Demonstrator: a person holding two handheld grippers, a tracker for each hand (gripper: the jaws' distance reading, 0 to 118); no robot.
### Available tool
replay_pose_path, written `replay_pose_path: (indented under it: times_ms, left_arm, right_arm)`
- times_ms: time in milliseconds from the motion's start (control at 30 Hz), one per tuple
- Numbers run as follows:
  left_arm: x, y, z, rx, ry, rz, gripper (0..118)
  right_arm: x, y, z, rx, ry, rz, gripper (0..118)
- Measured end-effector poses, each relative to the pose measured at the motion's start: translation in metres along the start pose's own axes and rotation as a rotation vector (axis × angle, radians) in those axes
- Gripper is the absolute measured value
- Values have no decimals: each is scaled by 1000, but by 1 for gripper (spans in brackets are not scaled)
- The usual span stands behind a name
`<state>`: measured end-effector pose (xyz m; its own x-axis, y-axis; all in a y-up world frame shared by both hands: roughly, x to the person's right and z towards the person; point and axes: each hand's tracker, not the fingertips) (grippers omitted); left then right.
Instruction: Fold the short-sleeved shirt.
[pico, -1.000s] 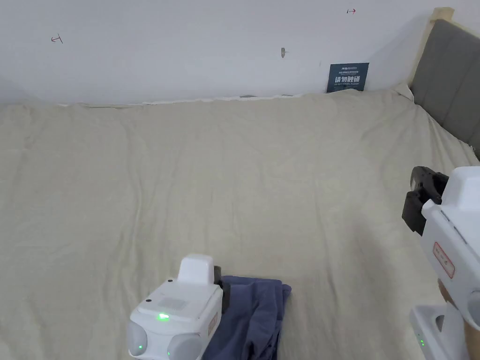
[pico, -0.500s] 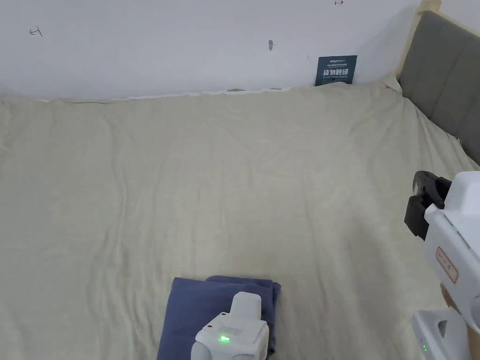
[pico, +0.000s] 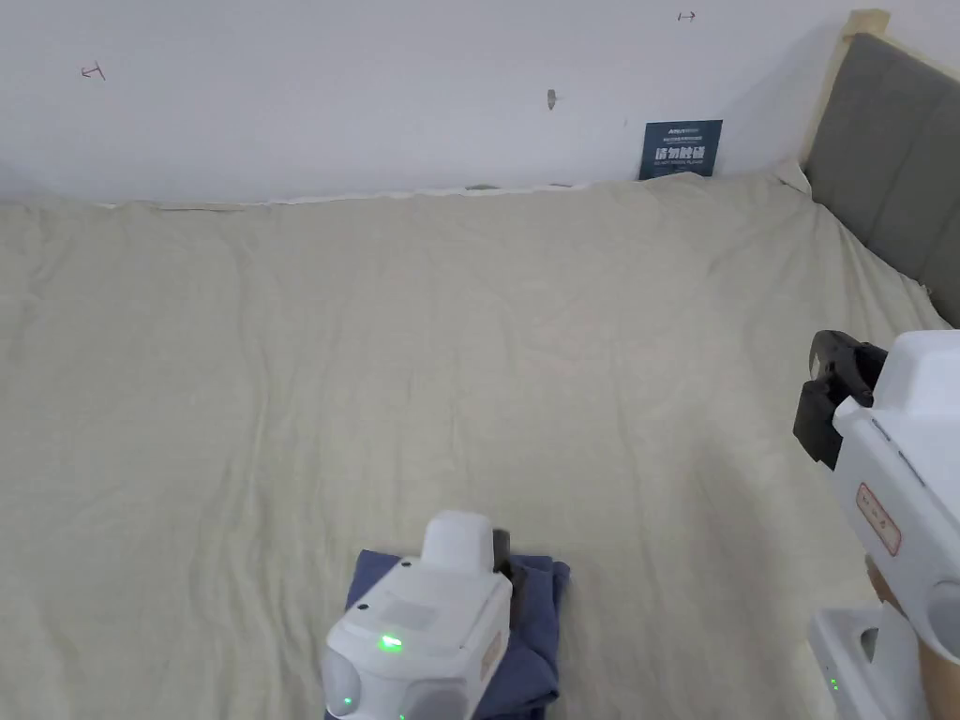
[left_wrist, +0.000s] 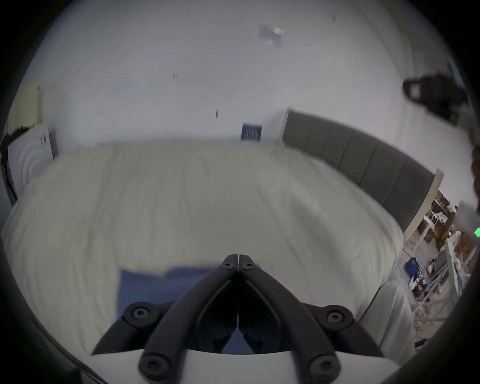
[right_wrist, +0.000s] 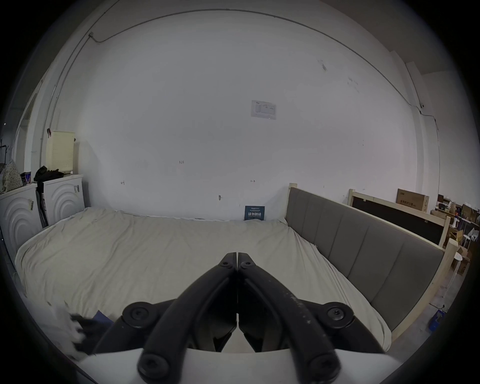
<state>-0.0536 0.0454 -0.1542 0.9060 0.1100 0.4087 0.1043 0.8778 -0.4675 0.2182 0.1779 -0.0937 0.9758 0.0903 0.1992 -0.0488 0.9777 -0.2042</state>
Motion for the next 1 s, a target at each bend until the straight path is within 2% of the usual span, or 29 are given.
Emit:
replay_pose_path:
  times_ms: [200,467,800,1000]
  left_arm:
    - [-33,67,57,207,83,-60,0]
    - [-84,115,101,349,276,-120,0]
    - [-145,116,124,388,437,-93,0]
    - [-157,112,129,394,447,-59,0]
  right_arm:
    - [-21,13,11,54,32,-3,2]
    - [-50,24,21,112,65,11,2]
    - [-74,27,26,151,75,45,2]
    - [-81,25,24,141,94,48,2]
